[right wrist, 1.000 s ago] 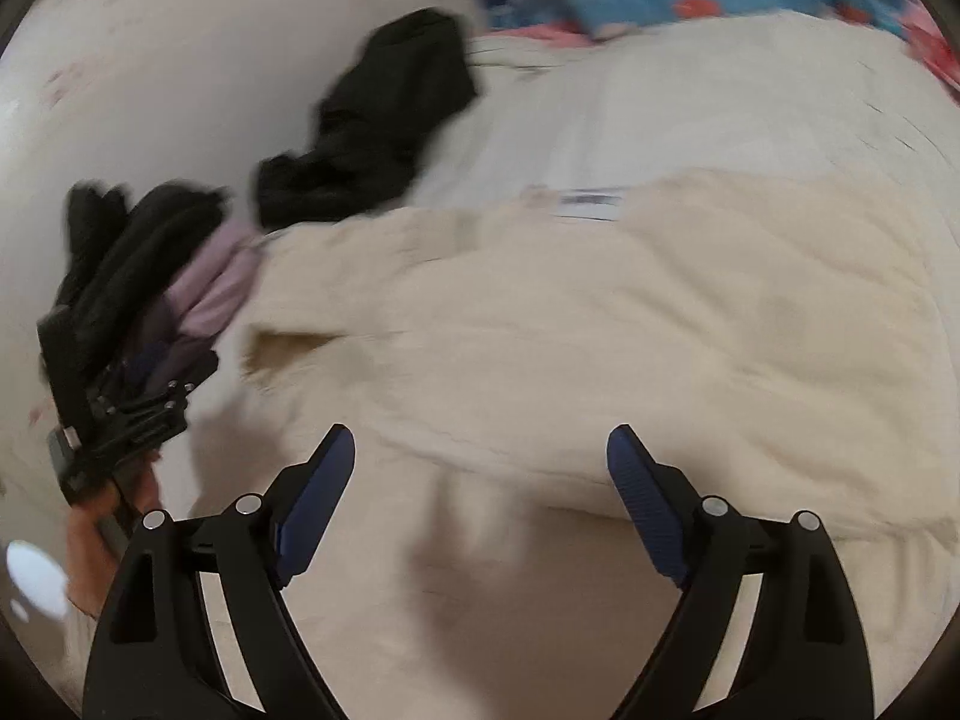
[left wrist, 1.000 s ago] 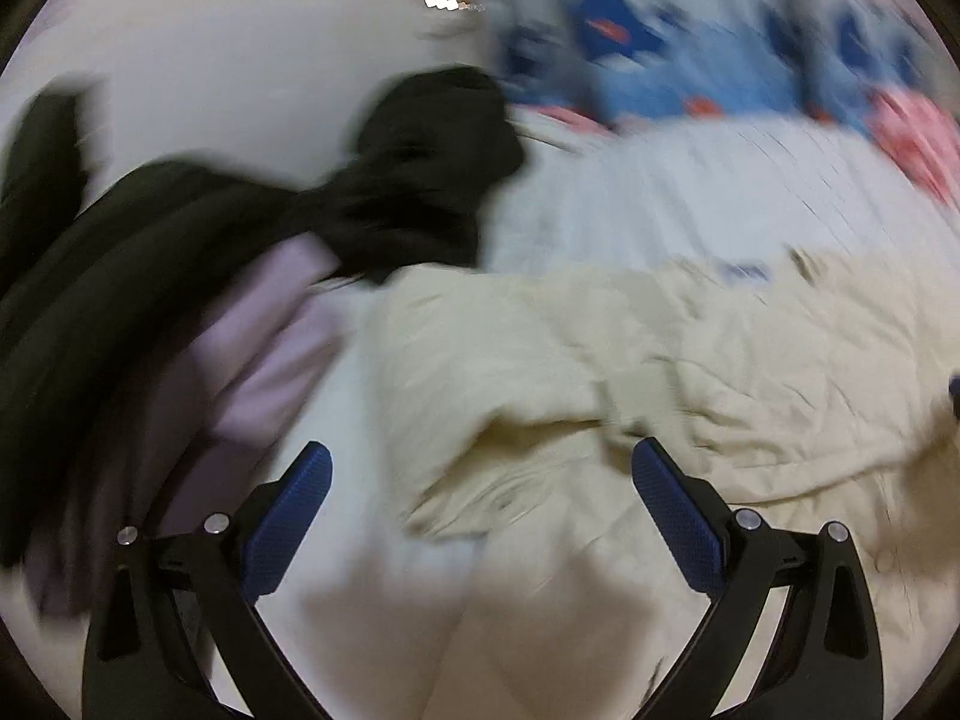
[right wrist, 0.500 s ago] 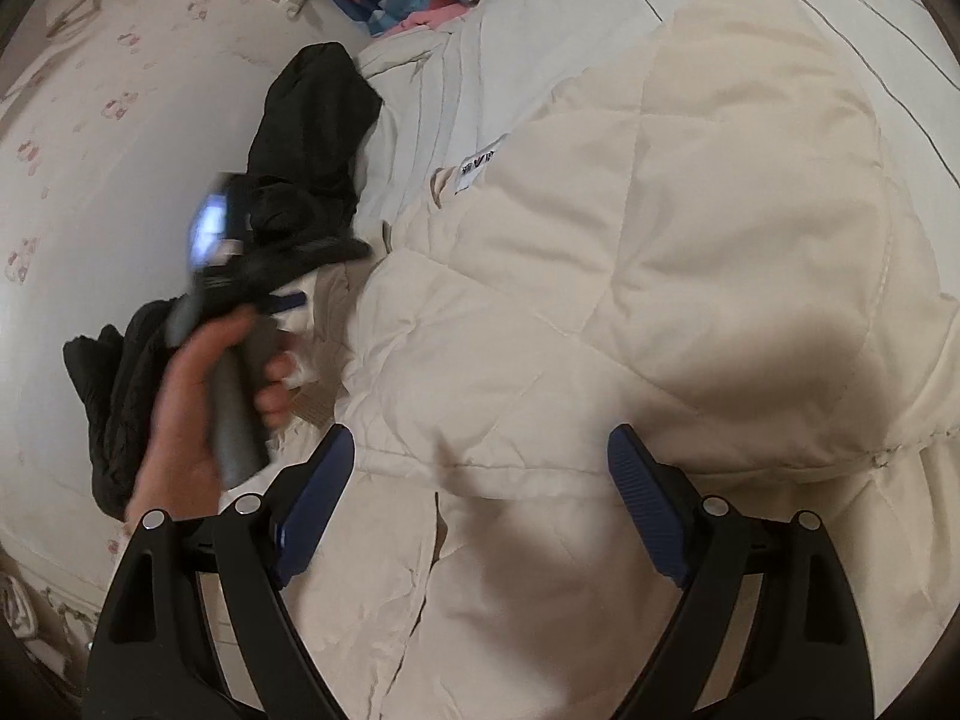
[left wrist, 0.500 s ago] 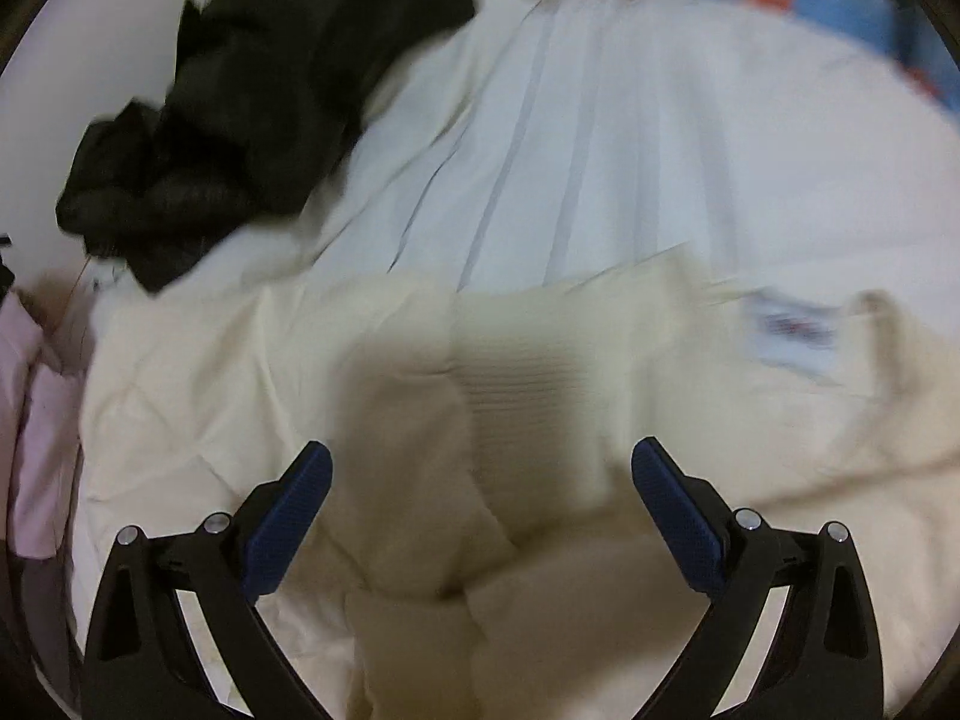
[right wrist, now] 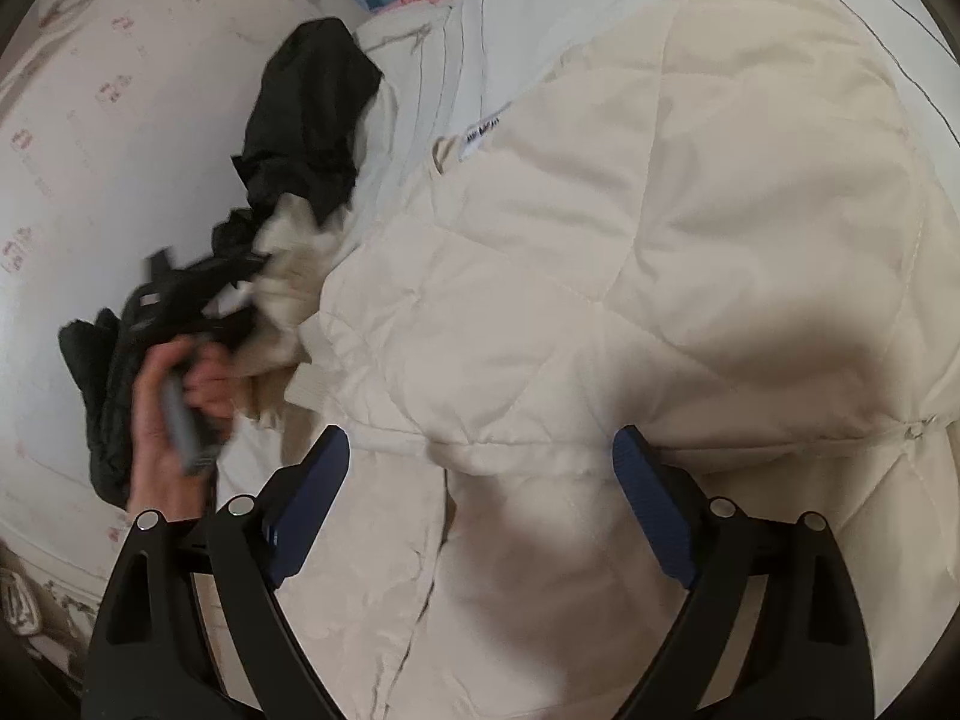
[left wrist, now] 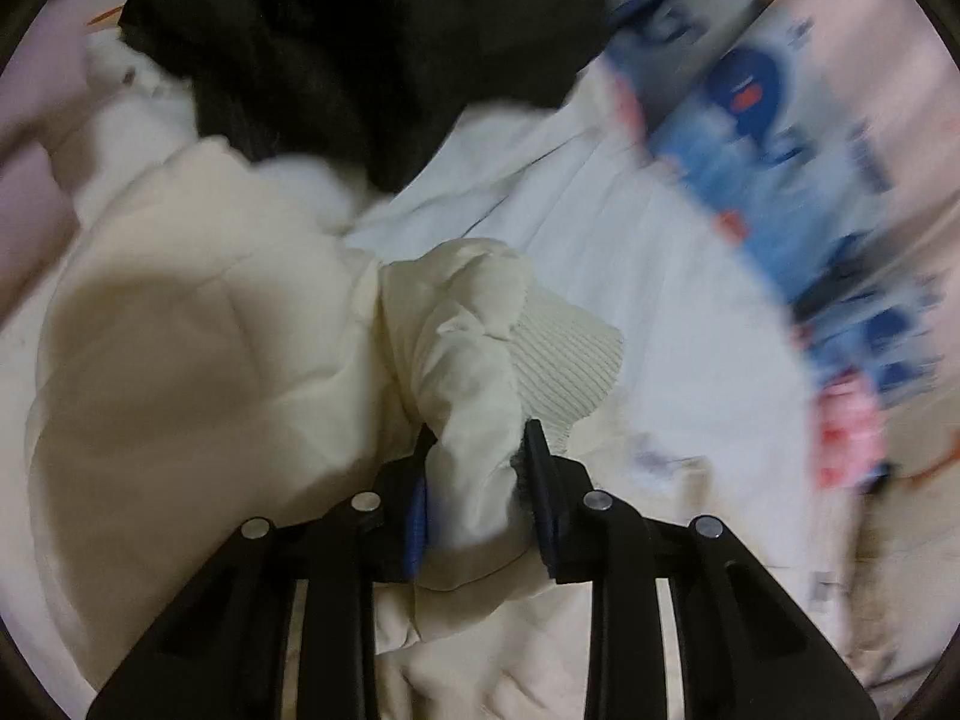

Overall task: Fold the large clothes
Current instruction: 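Grasp the other sleeve's knit cuff with the left tool and lift it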

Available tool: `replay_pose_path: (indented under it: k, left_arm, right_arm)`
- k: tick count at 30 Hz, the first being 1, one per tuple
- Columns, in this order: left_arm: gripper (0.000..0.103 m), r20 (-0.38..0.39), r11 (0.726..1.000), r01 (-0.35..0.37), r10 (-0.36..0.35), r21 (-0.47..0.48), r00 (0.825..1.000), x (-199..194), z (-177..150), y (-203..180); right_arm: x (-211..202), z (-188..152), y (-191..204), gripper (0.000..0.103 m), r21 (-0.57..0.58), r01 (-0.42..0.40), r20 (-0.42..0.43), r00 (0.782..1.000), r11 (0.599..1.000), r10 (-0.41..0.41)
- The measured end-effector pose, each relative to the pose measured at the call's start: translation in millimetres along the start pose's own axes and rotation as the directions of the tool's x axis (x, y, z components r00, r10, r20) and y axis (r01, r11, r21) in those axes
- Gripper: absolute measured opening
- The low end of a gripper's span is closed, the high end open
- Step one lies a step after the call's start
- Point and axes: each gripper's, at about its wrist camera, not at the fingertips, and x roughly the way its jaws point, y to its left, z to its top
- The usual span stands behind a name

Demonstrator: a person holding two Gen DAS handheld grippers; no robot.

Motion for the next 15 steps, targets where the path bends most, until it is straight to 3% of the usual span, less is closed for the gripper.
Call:
replay_pose_path:
  k: [1, 2, 4, 8, 12, 14, 15]
  left_arm:
    - [0.029, 0.009, 0.993, 0.117, -0.118, 0.017, 0.993, -18, -1, -4]
    - [0.029, 0.015, 0.984, 0.174, -0.175, 0.039, 0.984, -30, -4, -10]
    - [0.029, 0.014, 0.961, 0.258, -0.261, 0.098, 0.965, -51, -13, -26]
    - [0.029, -0.094, 0.891, 0.414, -0.403, 0.186, 0.91, -56, -45, -74]
    - [0.029, -0.222, 0.824, 0.526, -0.484, 0.21, 0.846, -23, -100, -122]
    - [0.029, -0.288, 0.797, 0.566, -0.503, 0.209, 0.815, -1, -129, -146]
    - [0.029, -0.304, 0.792, 0.574, -0.505, 0.209, 0.808, 8, -132, -152]
  right_arm:
    - [0, 0, 2, 0.086, -0.008, 0.006, 0.006, 1.0, 1.0, -0.006]
    - [-1, -1, 5, 0.086, -0.02, 0.007, 0.013, 1.0, 1.0, -0.007]
    - [-7, -1, 17, 0.086, -0.073, -0.04, 0.041, 0.998, 0.997, 0.043]
    - [-20, -1, 31, 0.092, -0.118, -0.18, 0.088, 0.978, 0.976, 0.191]
    - [-29, 6, 16, 0.096, -0.026, -0.417, 0.121, 0.901, 0.909, 0.417]
    - [-36, 12, 3, 0.096, 0.032, -0.487, 0.171, 0.863, 0.873, 0.475]
    - [-38, 16, -2, 0.096, 0.055, -0.51, 0.191, 0.849, 0.858, 0.493]
